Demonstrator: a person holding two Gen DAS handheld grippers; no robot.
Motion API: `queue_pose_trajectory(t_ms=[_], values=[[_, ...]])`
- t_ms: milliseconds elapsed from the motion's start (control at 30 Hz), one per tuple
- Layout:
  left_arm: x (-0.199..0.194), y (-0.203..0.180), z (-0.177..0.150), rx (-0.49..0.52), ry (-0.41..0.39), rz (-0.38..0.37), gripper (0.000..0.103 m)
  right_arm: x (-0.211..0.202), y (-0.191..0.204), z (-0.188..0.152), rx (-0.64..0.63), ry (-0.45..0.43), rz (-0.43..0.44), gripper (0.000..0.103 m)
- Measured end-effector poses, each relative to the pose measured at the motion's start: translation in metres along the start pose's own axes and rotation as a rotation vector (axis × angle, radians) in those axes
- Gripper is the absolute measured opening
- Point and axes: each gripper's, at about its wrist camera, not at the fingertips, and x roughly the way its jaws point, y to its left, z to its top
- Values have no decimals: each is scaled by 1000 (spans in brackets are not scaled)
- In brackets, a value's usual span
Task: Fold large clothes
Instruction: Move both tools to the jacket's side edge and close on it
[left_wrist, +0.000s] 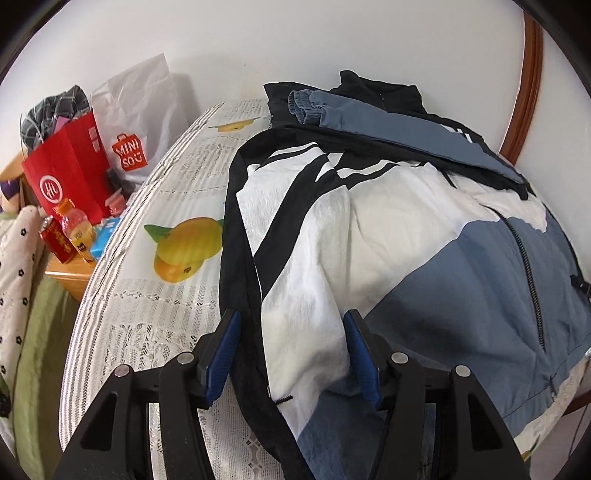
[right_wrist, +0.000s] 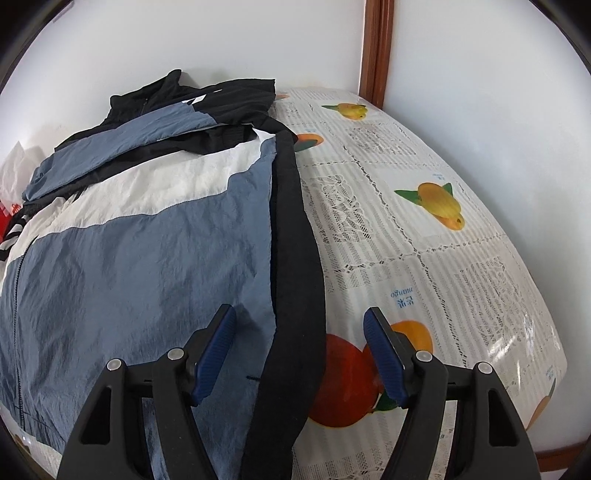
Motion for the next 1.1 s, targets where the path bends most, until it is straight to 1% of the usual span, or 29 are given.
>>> queue_pose_trajectory(t_ms=[100,233,433,500,600,667,733,833,900,1033,1100], values=[[1,-1,0,-5,-7,17,54,1,-2,0,-13,-2,20,70],[1,0,1,-7,2,22,54,0,-1,-2,-16,-16,14,69],[0,2,2,-23,19,23,48,1,-1,-2,-4,-17,10,70],[0,2,2,-18,21,18,44,0,-1,-3,-10,-24,10,70],[-1,2,3,0,32,-2,34,0,-1,-4,-7,-33,13,70],[-2,6,3,-5,37,-20,28,0,-2,-4,2,-33,14,70],[-3,12,3,-17,47,-41,26,0,-2,-4,-4,-33,14,70],[-4,20,1,-37,56,-83,26,0,-2,-3,-6,-31,15,70],[-4,18,1,-28,56,-85,26,0,-2,-3,-1,-26,16,70],[-2,13,6,-8,77,-91,30,2,-3,3,16,2,17,70],[-2,12,5,-6,74,-96,32,2,-3,5,22,15,23,71]])
